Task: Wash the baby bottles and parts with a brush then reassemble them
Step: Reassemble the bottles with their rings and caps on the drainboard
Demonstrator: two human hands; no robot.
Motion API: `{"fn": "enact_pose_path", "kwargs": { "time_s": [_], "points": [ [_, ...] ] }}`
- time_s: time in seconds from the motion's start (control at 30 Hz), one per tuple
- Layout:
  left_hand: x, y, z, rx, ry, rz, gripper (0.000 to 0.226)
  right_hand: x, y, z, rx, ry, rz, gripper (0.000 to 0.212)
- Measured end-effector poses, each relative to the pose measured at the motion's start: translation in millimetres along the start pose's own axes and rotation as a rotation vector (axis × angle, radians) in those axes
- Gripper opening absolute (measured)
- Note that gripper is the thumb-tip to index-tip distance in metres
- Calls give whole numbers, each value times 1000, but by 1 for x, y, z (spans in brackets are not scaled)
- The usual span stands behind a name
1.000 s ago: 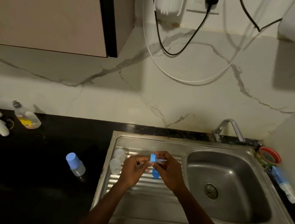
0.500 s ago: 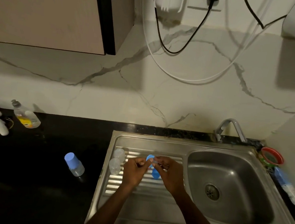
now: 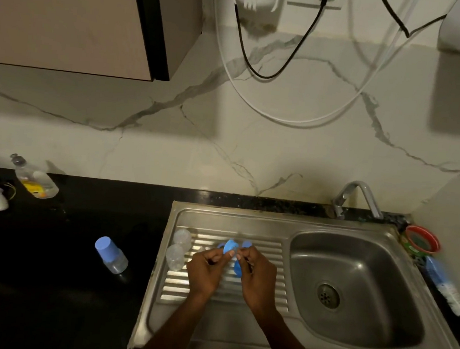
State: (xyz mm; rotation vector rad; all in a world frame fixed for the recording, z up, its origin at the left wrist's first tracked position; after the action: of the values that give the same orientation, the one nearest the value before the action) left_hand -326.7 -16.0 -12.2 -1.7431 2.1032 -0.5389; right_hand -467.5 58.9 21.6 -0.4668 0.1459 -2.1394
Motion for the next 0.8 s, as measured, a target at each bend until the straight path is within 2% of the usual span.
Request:
{"fn": "enact_pose_path", "kwargs": {
  "time_s": [0.13,0.3,0.37,0.47,0.57,0.67,0.8],
  "points": [
    [-4,-1,-3,-60,-15,14,11,1,0,-12,58,79,-1,2],
    [-7,-6,-9,8,53,-37,10,14,0,-28,238,374,-21,7],
    [-8,-8,-10,41,46,-69,14,10,4,-29,298,423,-24,5],
    [-6,-8,-1,35,-18,-80,23,-2,10,-22,280,316,-21,6],
    [-4,-6,3,2,-44,-71,18,-9,8,-16,224,234,-49,13],
    [-8,-5,-1,-16,-90,-71,13,-6,7,-19,218,248,-53,9],
    [-8,-3,1,24,-92,-85,21,1,8,-24,245,301,-44,5]
  ]
}}
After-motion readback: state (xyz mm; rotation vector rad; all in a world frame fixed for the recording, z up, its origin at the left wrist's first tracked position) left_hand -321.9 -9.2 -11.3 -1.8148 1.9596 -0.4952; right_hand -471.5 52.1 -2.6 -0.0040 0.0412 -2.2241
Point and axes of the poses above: each hand's wrist, its own x-axis towards the middle knuckle, its own y-axis out of the palm, z = x × y, the point moved 6 cm from there along x, towards the middle knuckle, and after that the axes turned 15 degrees about x, right-handed, at the moved point
